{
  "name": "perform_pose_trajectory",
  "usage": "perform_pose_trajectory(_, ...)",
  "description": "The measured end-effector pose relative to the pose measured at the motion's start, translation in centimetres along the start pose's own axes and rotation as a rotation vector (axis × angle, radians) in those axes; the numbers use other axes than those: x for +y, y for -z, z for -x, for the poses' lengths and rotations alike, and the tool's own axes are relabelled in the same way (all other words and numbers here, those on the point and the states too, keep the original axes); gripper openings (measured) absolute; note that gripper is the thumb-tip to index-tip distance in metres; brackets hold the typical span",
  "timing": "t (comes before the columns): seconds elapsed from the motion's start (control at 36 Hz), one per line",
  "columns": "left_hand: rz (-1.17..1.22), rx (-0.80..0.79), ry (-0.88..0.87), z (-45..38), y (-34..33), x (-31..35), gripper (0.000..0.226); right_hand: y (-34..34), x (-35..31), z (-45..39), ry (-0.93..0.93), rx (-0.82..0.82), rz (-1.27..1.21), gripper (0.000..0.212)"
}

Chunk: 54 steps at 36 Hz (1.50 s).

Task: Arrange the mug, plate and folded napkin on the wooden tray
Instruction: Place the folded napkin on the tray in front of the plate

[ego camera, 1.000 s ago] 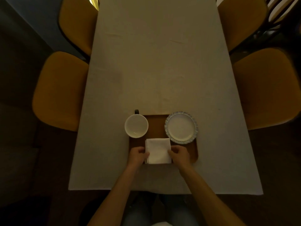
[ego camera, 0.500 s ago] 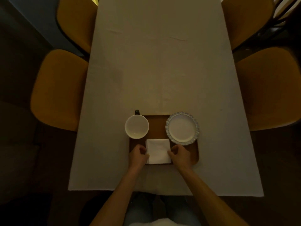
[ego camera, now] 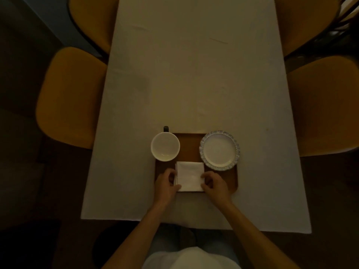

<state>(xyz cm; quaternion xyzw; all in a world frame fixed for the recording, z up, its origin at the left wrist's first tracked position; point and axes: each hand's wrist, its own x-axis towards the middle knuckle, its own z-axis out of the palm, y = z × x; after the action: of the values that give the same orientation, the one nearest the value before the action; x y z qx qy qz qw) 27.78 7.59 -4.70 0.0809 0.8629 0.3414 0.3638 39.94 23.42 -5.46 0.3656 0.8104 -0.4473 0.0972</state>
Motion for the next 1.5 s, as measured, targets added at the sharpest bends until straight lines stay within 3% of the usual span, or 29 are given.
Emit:
perform_pose_trajectory(0.28,0.001,0.024,-0.039,0.4,0.2,-0.1,0.06,-0.4,0.2,0.0,0.083,-0.007,0.044,0.026)
perform_pose_trajectory(0.44,-0.062,0.051,-0.132,0.9,0.4,-0.9,0.066,0.2,0.3,0.4,0.098,-0.101,0.108,0.064)
perform_pose_trajectory(0.53,-0.139,-0.052,-0.181,0.8,0.5,-0.8,0.063,0.4,-0.1,0.3,0.107,-0.143,0.158,0.073)
perform_pose_trajectory(0.61,-0.215,-0.14,-0.161,0.4,0.6,-0.4,0.067,0.4,-0.3,-0.2,0.12,-0.171,0.257,0.076)
perform_pose_trajectory(0.75,-0.332,-0.156,-0.153,-0.6,0.6,-0.7,0.082,0.4,-0.5,-0.9,0.096,-0.191,0.407,0.079)
perform_pose_trajectory(1.31,-0.557,-0.161,-0.221,-0.2,1.3,-0.5,0.078,0.4,-0.8,0.1,0.094,-0.146,0.355,0.071)
perform_pose_trajectory(1.5,-0.585,-0.207,-0.117,-1.1,1.0,0.0,0.086,0.4,-1.6,-0.5,0.057,-0.189,0.45,0.074)
